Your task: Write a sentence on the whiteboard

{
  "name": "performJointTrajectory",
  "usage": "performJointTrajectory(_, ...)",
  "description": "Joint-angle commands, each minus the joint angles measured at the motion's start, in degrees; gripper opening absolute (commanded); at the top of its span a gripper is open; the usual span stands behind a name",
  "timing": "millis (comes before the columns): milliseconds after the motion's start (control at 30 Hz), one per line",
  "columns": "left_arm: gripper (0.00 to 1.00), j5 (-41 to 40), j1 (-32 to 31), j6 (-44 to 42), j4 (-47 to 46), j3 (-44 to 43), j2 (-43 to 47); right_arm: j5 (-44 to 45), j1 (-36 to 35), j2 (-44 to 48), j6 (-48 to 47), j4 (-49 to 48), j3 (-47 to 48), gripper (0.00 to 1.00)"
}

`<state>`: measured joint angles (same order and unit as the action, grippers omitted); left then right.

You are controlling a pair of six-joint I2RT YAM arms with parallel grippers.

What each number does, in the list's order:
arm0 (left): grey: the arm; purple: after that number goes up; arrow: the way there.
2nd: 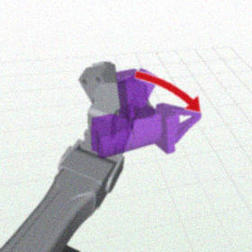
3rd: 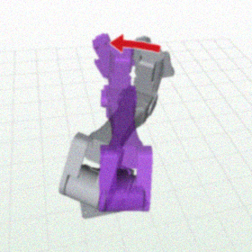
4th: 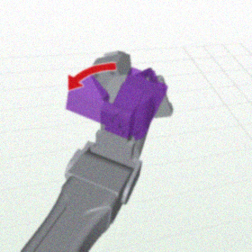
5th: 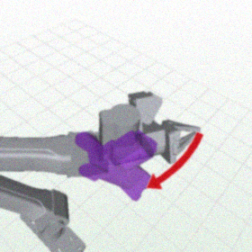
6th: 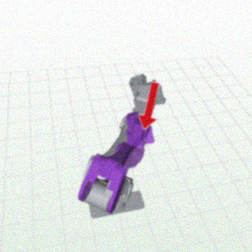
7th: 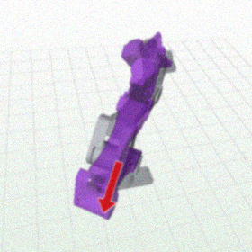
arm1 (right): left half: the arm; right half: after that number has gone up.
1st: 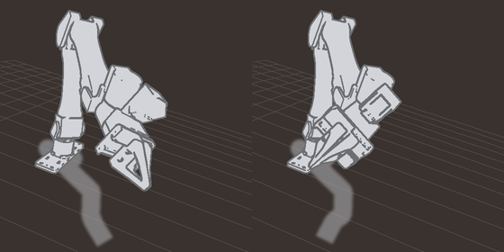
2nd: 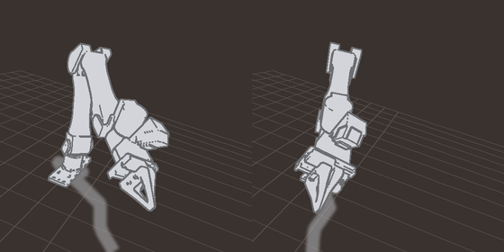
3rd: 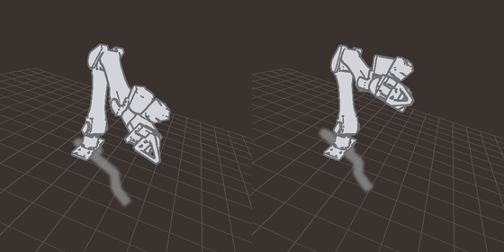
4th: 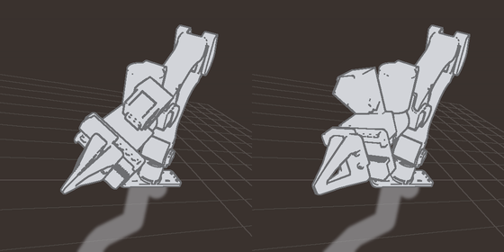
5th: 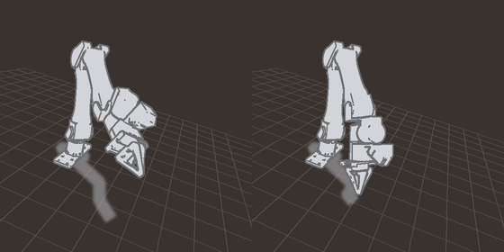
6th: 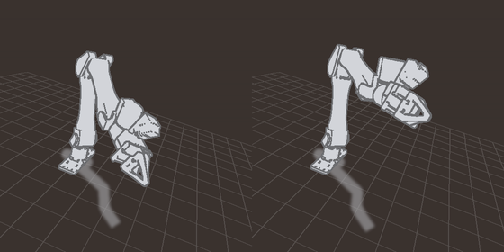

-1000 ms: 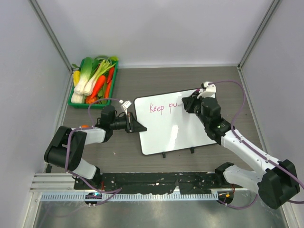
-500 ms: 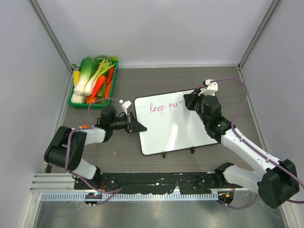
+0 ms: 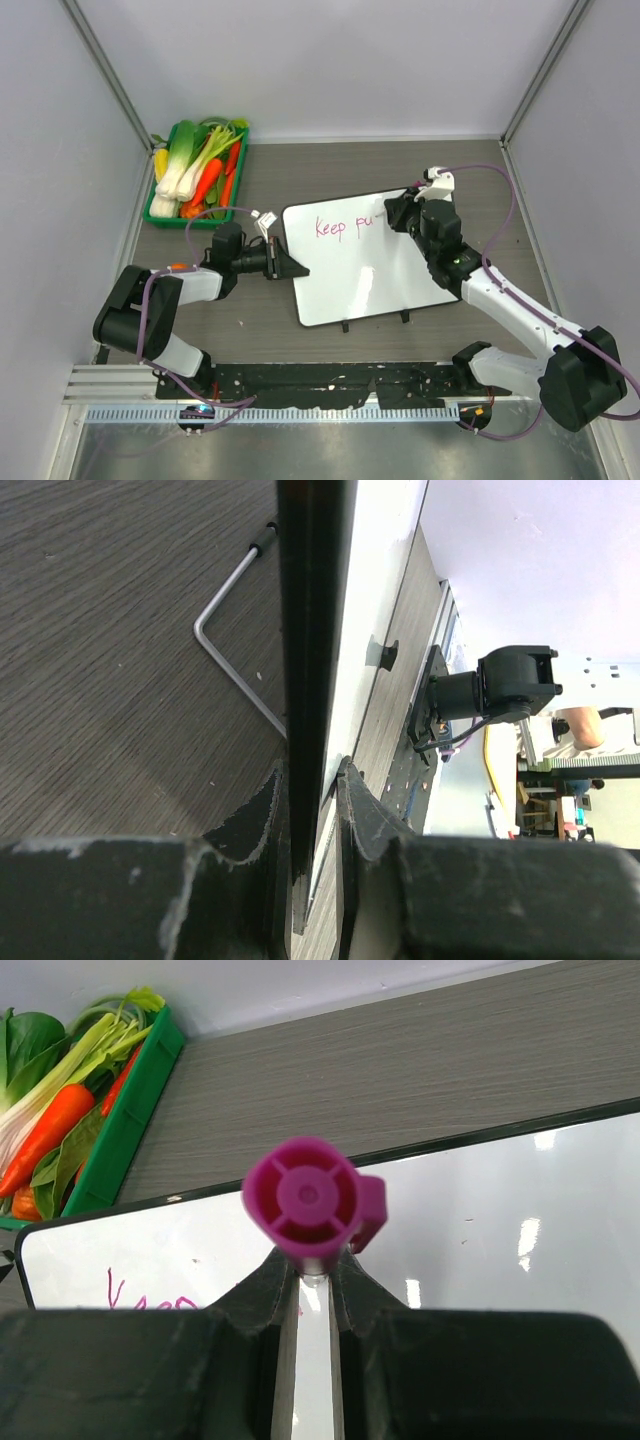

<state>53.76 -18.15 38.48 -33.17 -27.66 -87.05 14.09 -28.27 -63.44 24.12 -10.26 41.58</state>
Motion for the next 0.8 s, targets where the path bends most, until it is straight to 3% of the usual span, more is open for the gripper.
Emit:
performJointTrajectory(0, 0.0, -9.81, -1.01, -5.96, 7.24, 0.94, -1.81, -0.81, 0.41, -0.81, -0.39, -1.96, 1.66, 0.01)
performJointTrajectory(767, 0.0, -9.9, -1.01, -6.05, 7.24, 0.94, -1.9, 0.15, 0.32, 2.18, -1.71, 2.09, -1.33, 0.01)
